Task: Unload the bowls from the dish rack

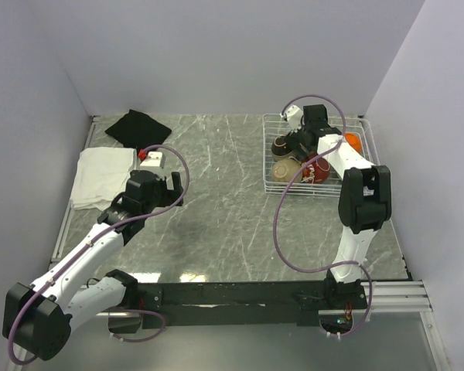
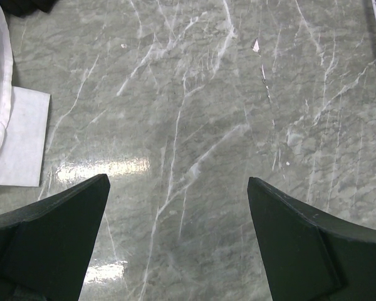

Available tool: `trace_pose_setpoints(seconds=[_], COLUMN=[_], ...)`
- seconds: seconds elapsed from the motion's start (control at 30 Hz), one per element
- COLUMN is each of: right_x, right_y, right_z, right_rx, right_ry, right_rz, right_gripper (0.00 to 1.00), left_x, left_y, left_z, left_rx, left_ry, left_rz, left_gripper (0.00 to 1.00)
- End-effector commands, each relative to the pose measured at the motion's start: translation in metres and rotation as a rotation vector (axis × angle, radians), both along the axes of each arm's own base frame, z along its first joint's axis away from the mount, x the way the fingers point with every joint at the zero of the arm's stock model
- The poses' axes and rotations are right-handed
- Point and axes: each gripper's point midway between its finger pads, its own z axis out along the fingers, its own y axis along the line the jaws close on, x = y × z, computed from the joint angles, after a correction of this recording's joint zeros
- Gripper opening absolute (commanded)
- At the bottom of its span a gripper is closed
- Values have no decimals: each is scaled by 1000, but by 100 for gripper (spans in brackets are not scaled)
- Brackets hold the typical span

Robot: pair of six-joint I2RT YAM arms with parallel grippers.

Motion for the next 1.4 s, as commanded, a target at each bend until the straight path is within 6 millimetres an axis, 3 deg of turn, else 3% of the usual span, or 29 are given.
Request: trace_pose_setpoints(seconds=[0.0,0.27,0.5,0.57,0.77,0.8,0.9,1.37], right_x=[26,27,23,23,18,18,16,6], right_y=[-1,9,11,12,12,11,8,-6], right_z=[23,8,1,5,23,26,34,68], right_rx=[5,48,62,71,83,83,82,154], right_ry=[-87,-38,-5,-9,-31,-37,-56,-201], right_rz=[-6,22,27,30,20,17,-2,-131], right_gripper=[100,95,83,80,57,49,41,14], left_x=[3,-1,-3,-4,-4,-4,-4,-4], left_y=[-3,-2,-1,-2,-4,-4,-5,-2], left_z=[17,22,31,33,40,40,42,45], left_rx=[-7,-14,-22,-27,-48,-49,-57,-59], left_ry=[-37,-39,-50,-52,-66,-66,-68,-82], left_rz=[-15,-11,-15,-18,-20,-19,-23,-5], left_gripper=[99,99,99,99,99,99,99,99])
